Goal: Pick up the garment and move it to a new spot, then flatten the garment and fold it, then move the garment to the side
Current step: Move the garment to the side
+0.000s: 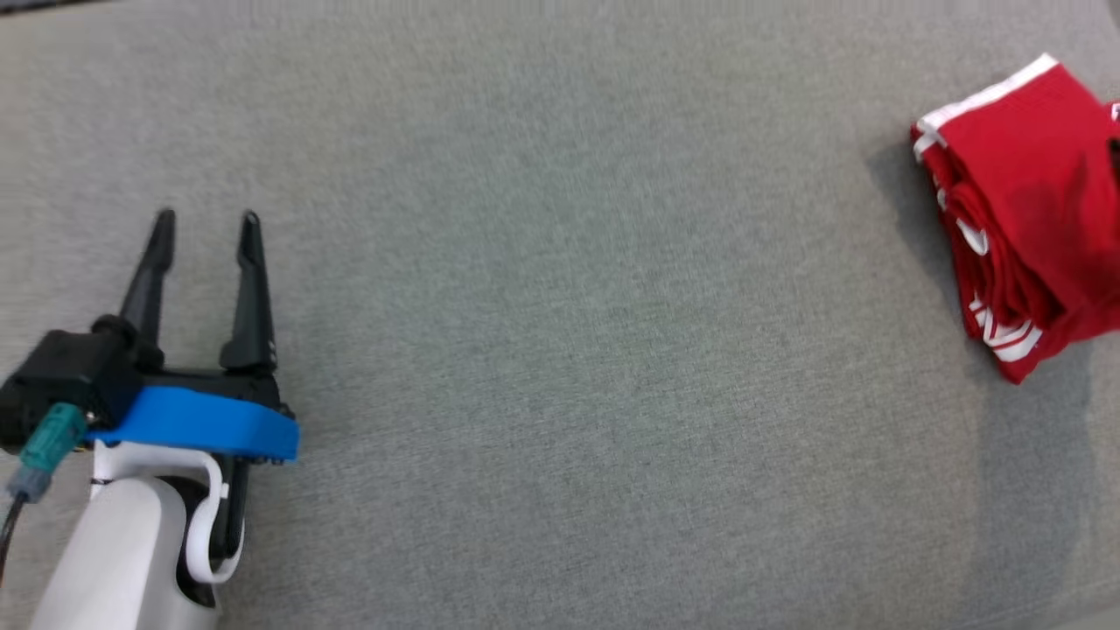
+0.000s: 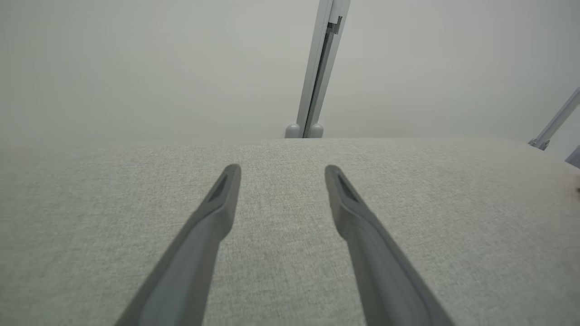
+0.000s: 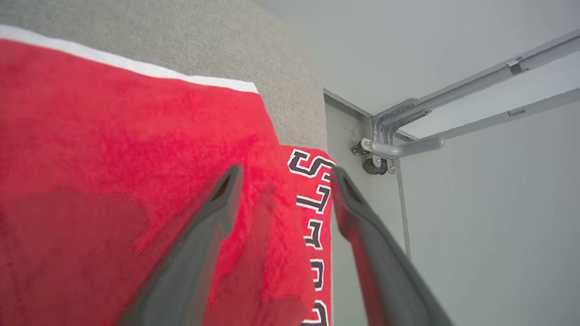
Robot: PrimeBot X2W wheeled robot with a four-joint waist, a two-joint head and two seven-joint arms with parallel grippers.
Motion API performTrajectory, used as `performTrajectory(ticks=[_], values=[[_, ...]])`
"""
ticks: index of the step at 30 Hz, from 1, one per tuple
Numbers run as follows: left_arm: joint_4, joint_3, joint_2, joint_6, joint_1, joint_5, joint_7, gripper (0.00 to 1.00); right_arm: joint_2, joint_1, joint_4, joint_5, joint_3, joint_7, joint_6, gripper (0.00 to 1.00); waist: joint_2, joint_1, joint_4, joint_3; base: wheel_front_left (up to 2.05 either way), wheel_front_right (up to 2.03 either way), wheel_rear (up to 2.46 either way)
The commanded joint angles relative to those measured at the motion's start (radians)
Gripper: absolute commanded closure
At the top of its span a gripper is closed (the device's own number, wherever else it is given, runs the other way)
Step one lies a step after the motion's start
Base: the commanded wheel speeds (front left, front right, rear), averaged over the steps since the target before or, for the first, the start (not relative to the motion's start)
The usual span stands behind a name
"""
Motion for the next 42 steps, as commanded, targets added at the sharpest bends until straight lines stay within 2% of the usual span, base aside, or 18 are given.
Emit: performTrajectory(ticks=[1,6,8,12,18,24,31,42], values=[[0.022,0.000,-0.008,-0.002,0.026,-0.009,-0.019,0.00,0.040,0.041,0.007,0.021,-0.046,-0.029,0.000,0.00,0.0000,-0.0001,-0.009,-0.057,0.00,0.00,0.00],[0.087,-0.010,-0.035,-0.006,0.087,-0.030,-0.060,0.00,0.142,0.166,-0.065,0.080,-0.150,-0.104,0.000,0.00,0.0000,-0.0001,0.013,-0.183,0.00,0.00,0.00],[0.096,-0.011,-0.042,-0.005,0.103,-0.035,-0.066,0.00,0.157,0.198,-0.096,0.089,-0.162,-0.116,0.000,0.00,0.0000,-0.0001,0.017,-0.206,0.00,0.00,0.00],[0.126,-0.007,-0.060,0.000,0.166,-0.055,-0.089,0.00,0.239,0.356,-0.267,0.136,-0.209,-0.150,0.000,0.00,0.0000,-0.0001,0.034,-0.292,0.00,0.00,0.00],[0.147,0.001,-0.080,0.006,0.255,-0.072,-0.117,0.00,0.380,0.597,-0.532,0.145,-0.292,-0.178,0.000,0.00,0.0000,-0.0001,0.073,-0.378,0.00,0.00,0.00],[0.170,-0.003,-0.087,-0.001,0.304,-0.073,-0.130,0.00,0.505,0.777,-0.661,0.101,-0.347,-0.215,0.000,0.00,0.0000,-0.0001,0.123,-0.438,0.00,0.00,0.00],[0.181,-0.004,-0.086,-0.003,0.342,-0.083,-0.134,0.00,0.555,0.863,-0.683,0.072,-0.347,-0.223,0.000,0.00,0.0000,-0.0001,0.166,-0.474,0.00,0.00,0.00],[0.206,-0.013,-0.092,-0.007,0.330,-0.090,-0.137,0.00,0.544,0.804,-0.605,0.045,-0.288,-0.245,0.000,0.00,0.0000,-0.0001,0.197,-0.483,0.00,0.00,0.00]])
